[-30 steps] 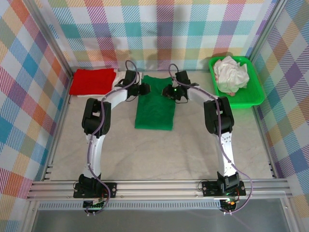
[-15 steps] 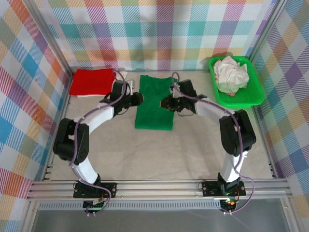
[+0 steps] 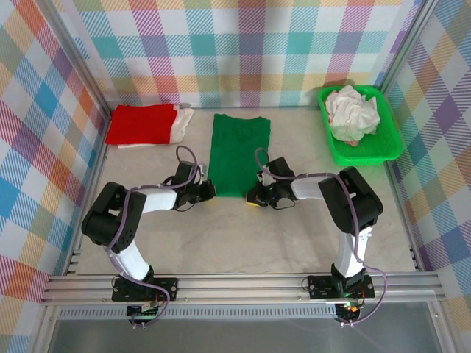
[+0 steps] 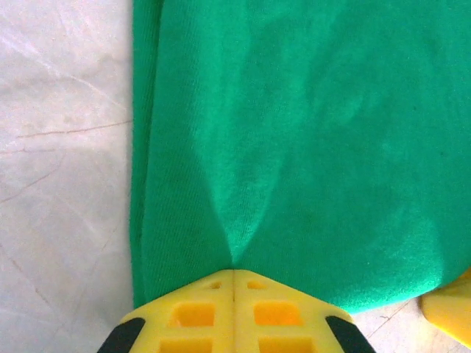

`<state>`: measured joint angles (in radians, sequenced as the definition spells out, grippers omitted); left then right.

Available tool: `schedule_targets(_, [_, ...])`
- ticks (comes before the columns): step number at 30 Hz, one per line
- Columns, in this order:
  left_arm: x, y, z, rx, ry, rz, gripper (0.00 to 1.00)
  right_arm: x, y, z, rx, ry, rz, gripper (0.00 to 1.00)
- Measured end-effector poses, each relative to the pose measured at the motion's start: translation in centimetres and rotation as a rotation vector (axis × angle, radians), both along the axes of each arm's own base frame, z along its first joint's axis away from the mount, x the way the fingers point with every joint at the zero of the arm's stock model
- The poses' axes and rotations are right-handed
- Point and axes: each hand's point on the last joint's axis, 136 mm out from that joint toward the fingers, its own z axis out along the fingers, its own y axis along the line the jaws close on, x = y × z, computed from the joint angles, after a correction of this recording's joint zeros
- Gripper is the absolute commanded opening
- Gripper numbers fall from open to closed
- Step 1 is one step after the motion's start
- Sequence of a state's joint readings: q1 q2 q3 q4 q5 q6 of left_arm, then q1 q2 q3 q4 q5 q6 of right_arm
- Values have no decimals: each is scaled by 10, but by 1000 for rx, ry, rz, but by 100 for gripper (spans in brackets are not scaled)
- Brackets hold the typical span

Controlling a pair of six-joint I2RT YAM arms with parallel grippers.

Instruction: Fold and stack the t-shirts

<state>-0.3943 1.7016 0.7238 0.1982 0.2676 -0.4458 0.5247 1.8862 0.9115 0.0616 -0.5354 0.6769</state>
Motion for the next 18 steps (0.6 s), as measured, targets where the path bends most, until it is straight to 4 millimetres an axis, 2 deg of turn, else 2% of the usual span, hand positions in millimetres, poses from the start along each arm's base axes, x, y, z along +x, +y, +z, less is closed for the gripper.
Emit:
schedule_targets(5, [-19, 8, 2, -8, 22, 19, 5, -12, -8, 8, -7, -2, -8, 9])
schedule_targets(7, [-28, 13, 5, 3, 50, 31, 6, -10, -10, 24, -2, -34, -16, 10])
schedule_targets(9, [-31, 16, 15, 6, 49, 40, 7, -4, -9, 44, 12, -74, -29, 16])
schedule_targets(11, [-29, 16, 30, 2, 39, 50, 15, 7, -7, 62, 27, -103, -47, 23])
schedule_targets(13, [-19, 14, 50, -14, 13, 65, 17, 21, -7, 76, 34, -130, -73, 27])
schedule_targets(16, [-5, 14, 69, -37, -15, 81, 23, 28, -12, 76, 6, -124, -110, 32])
schedule_targets(18, [-3, 19, 69, -52, -4, 96, 23, 27, -20, 69, -30, -101, -133, 42])
